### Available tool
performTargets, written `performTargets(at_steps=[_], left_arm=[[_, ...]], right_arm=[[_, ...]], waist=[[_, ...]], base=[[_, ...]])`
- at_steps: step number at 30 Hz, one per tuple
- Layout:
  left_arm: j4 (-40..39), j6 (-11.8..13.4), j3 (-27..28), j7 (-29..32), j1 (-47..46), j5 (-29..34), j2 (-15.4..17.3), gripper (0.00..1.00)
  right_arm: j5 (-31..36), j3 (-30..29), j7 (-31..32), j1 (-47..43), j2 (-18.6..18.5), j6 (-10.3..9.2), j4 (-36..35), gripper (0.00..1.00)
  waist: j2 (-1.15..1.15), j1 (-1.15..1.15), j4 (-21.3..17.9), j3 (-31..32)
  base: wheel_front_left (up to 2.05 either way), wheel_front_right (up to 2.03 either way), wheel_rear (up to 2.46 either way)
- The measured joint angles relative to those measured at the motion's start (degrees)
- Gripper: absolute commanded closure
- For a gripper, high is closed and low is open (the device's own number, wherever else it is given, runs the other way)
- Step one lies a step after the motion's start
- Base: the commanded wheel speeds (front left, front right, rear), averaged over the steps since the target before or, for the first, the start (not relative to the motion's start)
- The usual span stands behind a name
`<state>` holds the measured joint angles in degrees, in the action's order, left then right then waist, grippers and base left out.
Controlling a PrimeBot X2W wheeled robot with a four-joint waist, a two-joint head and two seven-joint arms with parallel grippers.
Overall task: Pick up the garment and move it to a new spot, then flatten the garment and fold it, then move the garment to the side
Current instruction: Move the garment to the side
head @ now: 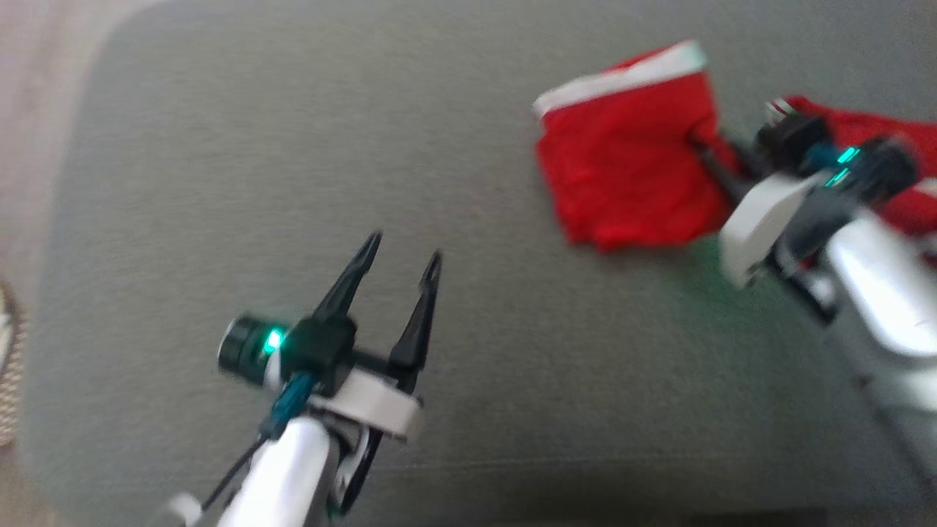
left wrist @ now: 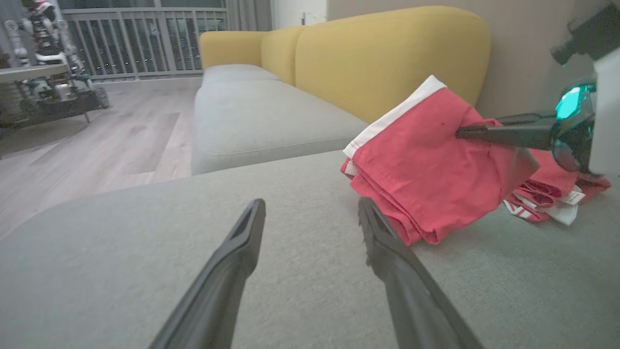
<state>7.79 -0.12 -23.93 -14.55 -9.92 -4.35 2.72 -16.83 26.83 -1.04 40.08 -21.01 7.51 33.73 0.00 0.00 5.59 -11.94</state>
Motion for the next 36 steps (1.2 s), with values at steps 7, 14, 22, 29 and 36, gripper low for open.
performTargets(at_steps=[7, 14, 22, 29, 36], left_arm=[[1.0, -3.5, -3.0, 0.0, -9.3, 3.9, 0.7, 0.00], [1.7, -4.5, -3.1, -0.2, -17.0, 4.7, 2.0, 0.00], [2.2, -4.5, -2.9, -0.2, -19.8, 4.7, 2.8, 0.00], [2.3, -4.4, -2.9, -0.2, -20.4, 4.6, 3.1, 0.00], [2.9, -4.4, -3.0, -0.2, -21.0, 3.6, 2.9, 0.00]], right_arm=[[-5.9, 1.6, 6.2, 5.7, -10.2, 0.00, -7.7, 1.00], [-8.5, 0.3, 9.3, 9.5, -16.9, 0.00, -9.0, 1.00], [-7.2, -2.3, 12.6, 11.2, -20.3, 0.00, -8.3, 1.00], [-3.1, -6.1, 16.2, 10.7, -20.2, 0.01, -11.6, 1.00], [1.4, -13.9, 17.5, 6.9, -16.0, 0.00, -11.3, 0.00]], waist=[[0.00, 0.00, -6.2, -6.3], [0.00, 0.00, -11.1, -13.6], [0.00, 0.01, -14.0, -19.6], [0.00, 0.01, -15.1, -22.3], [0.00, 0.01, -14.5, -21.5]], base=[[0.00, 0.00, 0.00], [0.00, 0.00, 0.00], [0.00, 0.00, 0.00], [0.00, 0.00, 0.00], [0.00, 0.00, 0.00]])
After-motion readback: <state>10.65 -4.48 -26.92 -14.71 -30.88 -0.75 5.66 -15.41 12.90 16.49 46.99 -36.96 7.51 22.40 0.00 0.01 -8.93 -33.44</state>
